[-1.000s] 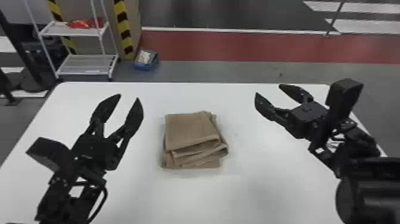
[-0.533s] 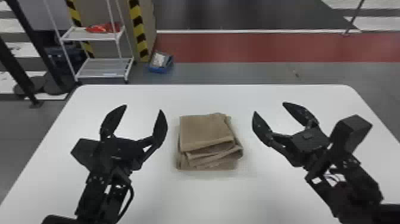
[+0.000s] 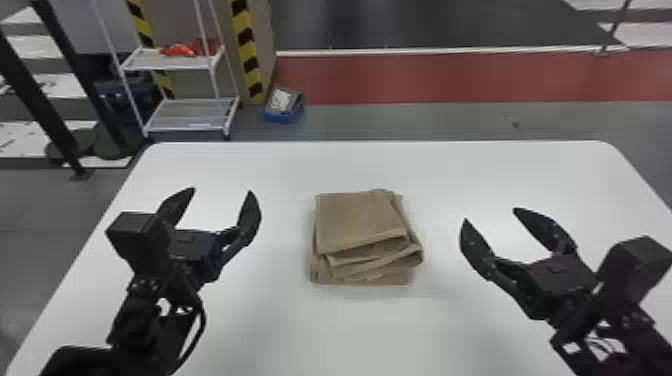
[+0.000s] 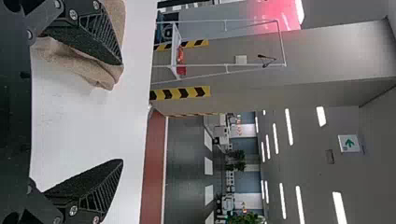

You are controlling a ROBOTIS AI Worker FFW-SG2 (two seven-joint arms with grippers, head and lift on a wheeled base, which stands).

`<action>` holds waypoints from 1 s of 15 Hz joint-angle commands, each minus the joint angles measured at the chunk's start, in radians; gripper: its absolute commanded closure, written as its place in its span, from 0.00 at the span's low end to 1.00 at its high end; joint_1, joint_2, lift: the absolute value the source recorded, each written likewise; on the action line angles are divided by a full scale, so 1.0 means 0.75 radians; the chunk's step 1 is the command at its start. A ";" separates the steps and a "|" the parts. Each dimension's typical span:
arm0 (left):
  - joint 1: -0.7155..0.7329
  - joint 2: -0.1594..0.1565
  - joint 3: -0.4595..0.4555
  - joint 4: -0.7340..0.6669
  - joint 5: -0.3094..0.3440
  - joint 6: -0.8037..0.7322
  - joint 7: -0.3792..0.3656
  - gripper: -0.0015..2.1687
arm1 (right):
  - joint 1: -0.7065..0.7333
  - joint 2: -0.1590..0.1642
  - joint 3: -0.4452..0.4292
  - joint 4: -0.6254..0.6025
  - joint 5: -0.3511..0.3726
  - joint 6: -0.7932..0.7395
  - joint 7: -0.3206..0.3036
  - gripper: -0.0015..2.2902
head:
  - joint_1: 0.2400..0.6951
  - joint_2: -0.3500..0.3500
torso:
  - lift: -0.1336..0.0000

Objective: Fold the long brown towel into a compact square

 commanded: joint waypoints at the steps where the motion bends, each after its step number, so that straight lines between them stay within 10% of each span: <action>1: 0.008 0.000 0.002 0.000 -0.001 0.000 -0.001 0.02 | 0.001 0.000 -0.001 -0.003 0.000 0.014 -0.004 0.07 | 1.00 0.60 | 0.07; 15: 0.006 0.000 -0.004 0.019 -0.003 -0.057 -0.010 0.02 | -0.007 0.002 0.013 -0.009 0.004 0.039 -0.014 0.07 | 1.00 0.60 | 0.07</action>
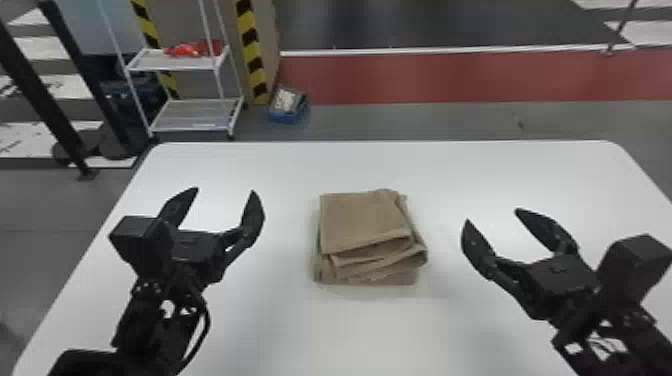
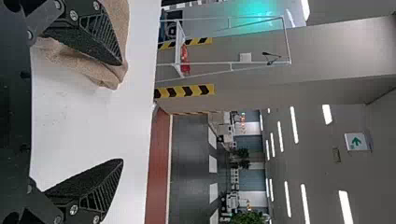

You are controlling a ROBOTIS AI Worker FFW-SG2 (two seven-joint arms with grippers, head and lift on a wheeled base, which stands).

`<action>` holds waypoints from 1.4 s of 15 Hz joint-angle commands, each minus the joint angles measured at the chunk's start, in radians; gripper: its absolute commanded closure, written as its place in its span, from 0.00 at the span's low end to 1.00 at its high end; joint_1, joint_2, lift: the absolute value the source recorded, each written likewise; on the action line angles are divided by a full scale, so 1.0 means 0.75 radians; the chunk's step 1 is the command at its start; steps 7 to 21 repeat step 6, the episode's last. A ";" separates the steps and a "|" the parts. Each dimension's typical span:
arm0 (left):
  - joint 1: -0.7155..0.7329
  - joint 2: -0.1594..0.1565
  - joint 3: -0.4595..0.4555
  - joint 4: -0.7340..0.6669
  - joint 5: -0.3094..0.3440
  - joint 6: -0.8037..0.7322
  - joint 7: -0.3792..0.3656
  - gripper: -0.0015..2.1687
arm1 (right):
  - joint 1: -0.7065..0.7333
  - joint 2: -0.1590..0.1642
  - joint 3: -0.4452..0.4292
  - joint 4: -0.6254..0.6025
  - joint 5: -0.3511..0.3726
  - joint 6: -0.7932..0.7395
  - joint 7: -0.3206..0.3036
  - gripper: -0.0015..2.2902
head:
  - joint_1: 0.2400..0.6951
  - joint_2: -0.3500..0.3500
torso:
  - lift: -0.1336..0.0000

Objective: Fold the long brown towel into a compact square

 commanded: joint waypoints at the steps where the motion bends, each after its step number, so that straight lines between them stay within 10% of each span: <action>1: 0.000 0.000 -0.002 0.002 0.000 -0.002 0.000 0.02 | 0.002 0.000 0.002 -0.001 -0.006 0.005 0.000 0.07 | 1.00 0.60 | 0.07; 21: 0.002 -0.002 -0.004 0.000 0.004 -0.006 -0.002 0.02 | 0.004 0.002 0.004 -0.009 0.004 0.001 -0.002 0.07 | 1.00 0.60 | 0.07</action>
